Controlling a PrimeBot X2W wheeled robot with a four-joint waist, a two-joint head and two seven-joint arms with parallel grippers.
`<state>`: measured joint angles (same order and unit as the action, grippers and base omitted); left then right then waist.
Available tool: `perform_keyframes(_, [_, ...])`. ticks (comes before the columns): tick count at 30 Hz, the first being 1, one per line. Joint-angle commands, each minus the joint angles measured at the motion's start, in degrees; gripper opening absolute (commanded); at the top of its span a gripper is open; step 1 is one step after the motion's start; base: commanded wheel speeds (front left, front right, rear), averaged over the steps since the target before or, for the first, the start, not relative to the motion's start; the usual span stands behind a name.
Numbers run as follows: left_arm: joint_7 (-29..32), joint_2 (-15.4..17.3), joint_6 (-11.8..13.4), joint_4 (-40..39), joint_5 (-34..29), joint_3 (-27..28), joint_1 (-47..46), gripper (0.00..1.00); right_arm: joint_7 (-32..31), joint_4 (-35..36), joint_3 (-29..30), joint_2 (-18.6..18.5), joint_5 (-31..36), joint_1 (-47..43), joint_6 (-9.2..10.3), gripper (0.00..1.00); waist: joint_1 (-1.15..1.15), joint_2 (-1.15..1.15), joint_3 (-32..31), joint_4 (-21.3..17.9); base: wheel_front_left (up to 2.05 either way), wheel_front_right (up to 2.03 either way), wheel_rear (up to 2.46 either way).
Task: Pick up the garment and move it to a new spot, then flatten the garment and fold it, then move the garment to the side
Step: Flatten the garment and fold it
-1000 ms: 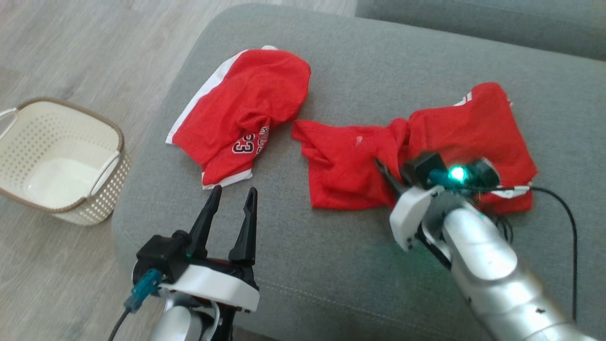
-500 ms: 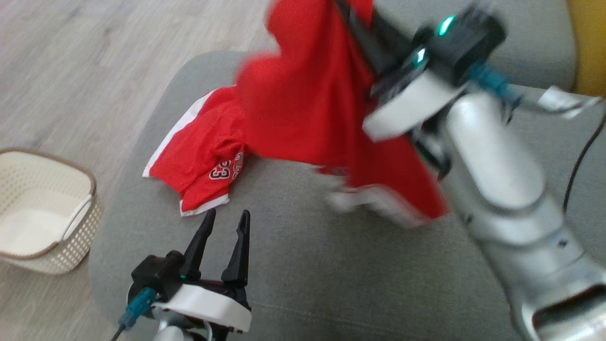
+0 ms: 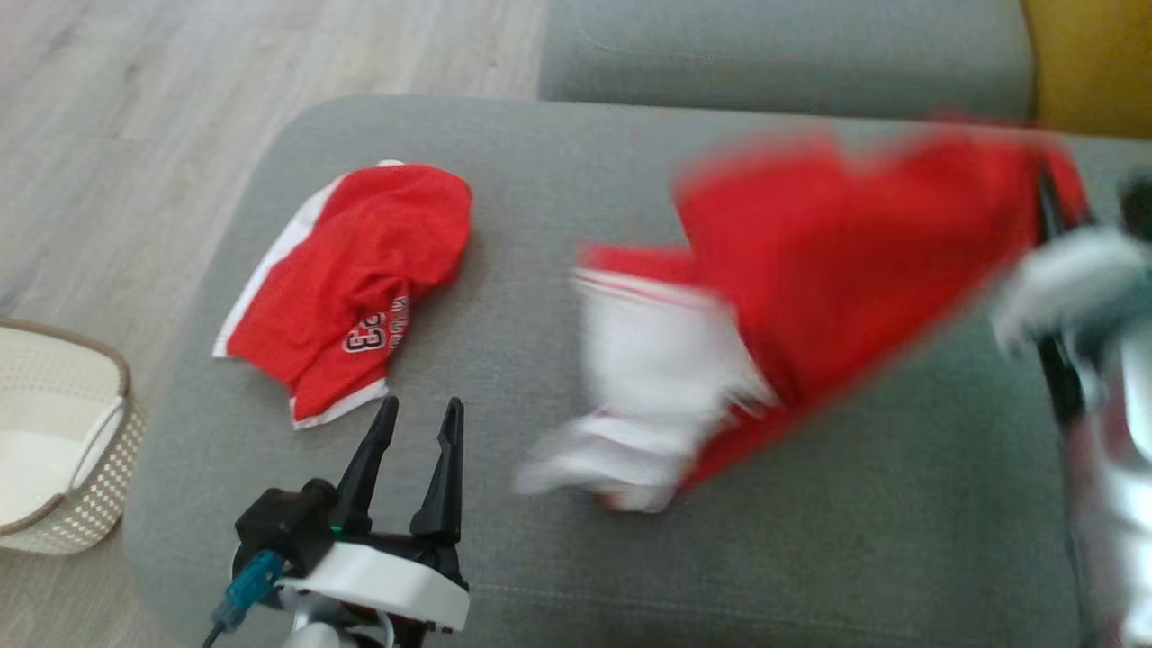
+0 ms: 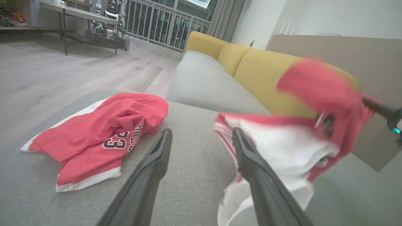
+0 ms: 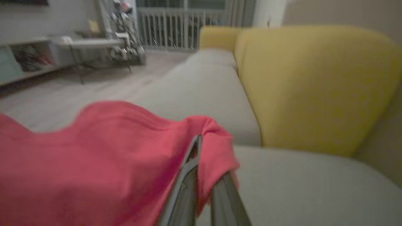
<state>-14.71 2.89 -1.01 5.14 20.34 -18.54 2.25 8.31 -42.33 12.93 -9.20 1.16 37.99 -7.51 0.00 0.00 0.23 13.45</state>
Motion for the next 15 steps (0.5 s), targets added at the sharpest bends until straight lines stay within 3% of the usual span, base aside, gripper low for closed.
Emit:
perform_keyframes(1, [-0.3, 0.0, 0.1, -2.1, 0.3, 1.9, -2.2, 1.0, -1.3, 0.8, 2.2, 0.3, 2.1, 0.4, 0.02, 0.0, 0.0, 0.0, 1.0, -1.0, 0.0, 0.0, 0.0])
perform_keyframes(3, [-0.3, 0.0, 0.1, -2.2, 0.3, 1.9, -2.6, 1.0, -3.1, -0.3, 8.1, -0.3, 6.8, -1.5, 0.02, 0.0, 0.0, 0.0, 1.8, -1.6, 0.0, 0.0, 0.0])
perform_keyframes(4, [-0.3, 0.0, 0.1, -2.2, 0.3, 1.9, -2.9, 1.0, -4.6, -0.7, 10.8, -0.1, 9.2, -2.3, 0.02, 1.0, 0.0, 0.0, 2.1, -1.9, 0.0, 0.0, 0.0])
perform_keyframes(7, [-0.3, 0.0, 0.1, -2.1, 0.3, 1.7, -3.6, 1.0, -6.5, 0.2, 16.8, 1.7, 14.1, -2.8, 0.02, 1.0, 0.0, 0.0, 2.6, -2.7, 0.0, 0.0, 0.0])
perform_keyframes(10, [-0.3, 0.0, 0.1, -2.0, 0.3, 1.7, -3.9, 1.0, -5.3, 3.0, 19.0, 3.7, 17.5, -2.8, 0.02, 1.0, 0.0, 0.0, 2.5, -3.4, 0.0, 0.0, 0.0])
perform_keyframes(12, [-0.3, 0.0, 0.1, -1.9, 0.2, 1.6, -4.1, 1.0, -3.3, 4.3, 17.8, 4.8, 17.6, -2.6, 0.02, 1.0, 0.0, 0.0, 2.1, -3.7, 0.0, 0.0, 0.0])
perform_keyframes(15, [-0.3, 0.0, 0.2, -2.0, 0.0, 1.8, -4.1, 1.0, 1.5, 6.0, 10.9, 5.8, 14.6, -2.9, 0.02, 1.0, 0.0, 0.0, 1.2, -4.2, 0.0, 0.0, 0.0])
